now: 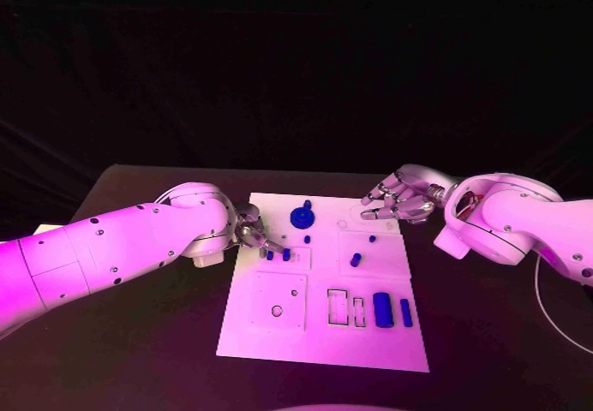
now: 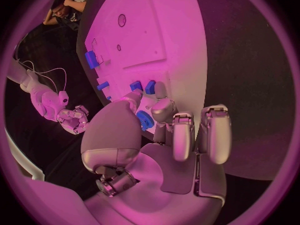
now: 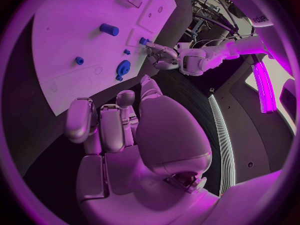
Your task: Assemble the parts on the task board
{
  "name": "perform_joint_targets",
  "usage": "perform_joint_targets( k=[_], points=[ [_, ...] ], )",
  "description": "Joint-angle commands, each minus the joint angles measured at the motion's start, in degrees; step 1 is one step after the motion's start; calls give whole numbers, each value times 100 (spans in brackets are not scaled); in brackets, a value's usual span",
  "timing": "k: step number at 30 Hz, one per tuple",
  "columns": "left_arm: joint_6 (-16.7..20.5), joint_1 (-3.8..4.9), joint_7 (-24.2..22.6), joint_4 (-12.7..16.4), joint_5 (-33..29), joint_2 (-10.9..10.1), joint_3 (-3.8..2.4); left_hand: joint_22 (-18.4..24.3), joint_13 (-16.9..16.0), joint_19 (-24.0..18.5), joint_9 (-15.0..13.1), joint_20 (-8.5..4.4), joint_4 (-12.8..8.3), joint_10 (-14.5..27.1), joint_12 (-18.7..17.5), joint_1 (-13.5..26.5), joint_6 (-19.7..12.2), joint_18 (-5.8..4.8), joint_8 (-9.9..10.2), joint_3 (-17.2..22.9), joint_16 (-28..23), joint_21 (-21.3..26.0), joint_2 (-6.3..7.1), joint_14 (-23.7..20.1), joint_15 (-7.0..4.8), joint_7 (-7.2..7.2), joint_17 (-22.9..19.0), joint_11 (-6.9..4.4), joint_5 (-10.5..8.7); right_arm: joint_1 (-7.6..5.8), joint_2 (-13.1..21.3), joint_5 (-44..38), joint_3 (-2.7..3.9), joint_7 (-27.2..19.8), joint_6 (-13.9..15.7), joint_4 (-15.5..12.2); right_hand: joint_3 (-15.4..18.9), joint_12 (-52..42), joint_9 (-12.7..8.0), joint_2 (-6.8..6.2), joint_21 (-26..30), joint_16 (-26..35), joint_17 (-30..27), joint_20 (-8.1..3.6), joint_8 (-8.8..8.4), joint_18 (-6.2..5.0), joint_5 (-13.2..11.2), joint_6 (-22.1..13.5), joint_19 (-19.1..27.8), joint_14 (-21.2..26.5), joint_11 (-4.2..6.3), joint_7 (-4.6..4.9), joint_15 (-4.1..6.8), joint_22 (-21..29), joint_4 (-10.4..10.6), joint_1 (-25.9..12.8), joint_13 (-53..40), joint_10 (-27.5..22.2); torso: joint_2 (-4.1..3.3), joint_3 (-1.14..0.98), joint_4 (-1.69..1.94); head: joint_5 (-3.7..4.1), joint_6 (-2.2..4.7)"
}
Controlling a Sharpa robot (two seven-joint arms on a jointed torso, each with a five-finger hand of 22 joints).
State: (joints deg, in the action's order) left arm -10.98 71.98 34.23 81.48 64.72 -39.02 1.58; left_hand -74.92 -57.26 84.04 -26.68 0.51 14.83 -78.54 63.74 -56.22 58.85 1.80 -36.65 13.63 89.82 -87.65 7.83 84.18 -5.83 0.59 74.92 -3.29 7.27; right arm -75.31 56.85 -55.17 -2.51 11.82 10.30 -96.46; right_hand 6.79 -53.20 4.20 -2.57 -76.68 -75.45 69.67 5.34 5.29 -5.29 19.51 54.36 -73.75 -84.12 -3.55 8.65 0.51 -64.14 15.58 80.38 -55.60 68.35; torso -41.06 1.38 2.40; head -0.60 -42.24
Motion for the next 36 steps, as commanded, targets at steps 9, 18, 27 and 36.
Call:
perform_joint_targets(
  k=[9, 18, 27, 36],
  points=[
    [958, 6, -241, 101, -333, -94, -66, -1254, 121, 468, 13, -43, 193, -2, -90, 419, 4, -95, -31, -655, 18, 62, -418, 582, -41, 3, 1508, 12, -247, 3, 7, -9, 0, -49, -48, -2, 36, 13, 8, 24, 28, 25, -19, 18, 28, -36, 32, 36, 37, -153, 2, -12, 27, 6, -9, 5, 4, -15, 1, -7, 6, 18, 1],
    [1538, 7, -971, 147, -477, -138, -67, -683, 1020, 168, 34, 13, 35, 571, -878, -517, -371, 89, 30, -777, 18, 780, -493, 582, 34, 131, 1508, 121, -111, 3, 7, -8, -1, -46, -54, 2, 36, 13, 8, 24, 28, 25, -19, 18, 28, -36, 32, 36, 37, -153, 2, -12, 27, 6, -9, 5, 4, -15, 9, -11, 6, 38, 8],
    [2347, 2, -2955, -8, 37, 125, 44, 2602, 2860, -2345, 727, 518, -656, 2778, -3113, -2708, -1659, 788, 993, -202, -4064, 5425, -340, -2144, 693, 846, -2522, 817, -114, 3, -9, -4, -1, -52, -56, 8, 36, 13, 8, 24, 28, 25, -19, 18, 28, -36, 32, 36, 37, -153, 2, -12, 27, 6, -9, 5, 4, -15, 0, -3, 3, 77, 46],
    [2372, -93, -3279, -251, 1179, 433, 167, 2934, 4359, -1743, 1594, 608, -942, 2516, -4332, -3009, -1205, 869, 1991, 249, -4433, 5692, 60, -1447, 669, 639, -3358, 895, -159, 3, -19, -1, -1, -56, -64, 5, 41, 0, 7, 28, 31, 27, -19, 17, 29, -36, 37, 35, 37, -152, 3, -12, 28, 8, -7, 8, -5, -10, -6, -8, -7, 115, 69]
  ],
)
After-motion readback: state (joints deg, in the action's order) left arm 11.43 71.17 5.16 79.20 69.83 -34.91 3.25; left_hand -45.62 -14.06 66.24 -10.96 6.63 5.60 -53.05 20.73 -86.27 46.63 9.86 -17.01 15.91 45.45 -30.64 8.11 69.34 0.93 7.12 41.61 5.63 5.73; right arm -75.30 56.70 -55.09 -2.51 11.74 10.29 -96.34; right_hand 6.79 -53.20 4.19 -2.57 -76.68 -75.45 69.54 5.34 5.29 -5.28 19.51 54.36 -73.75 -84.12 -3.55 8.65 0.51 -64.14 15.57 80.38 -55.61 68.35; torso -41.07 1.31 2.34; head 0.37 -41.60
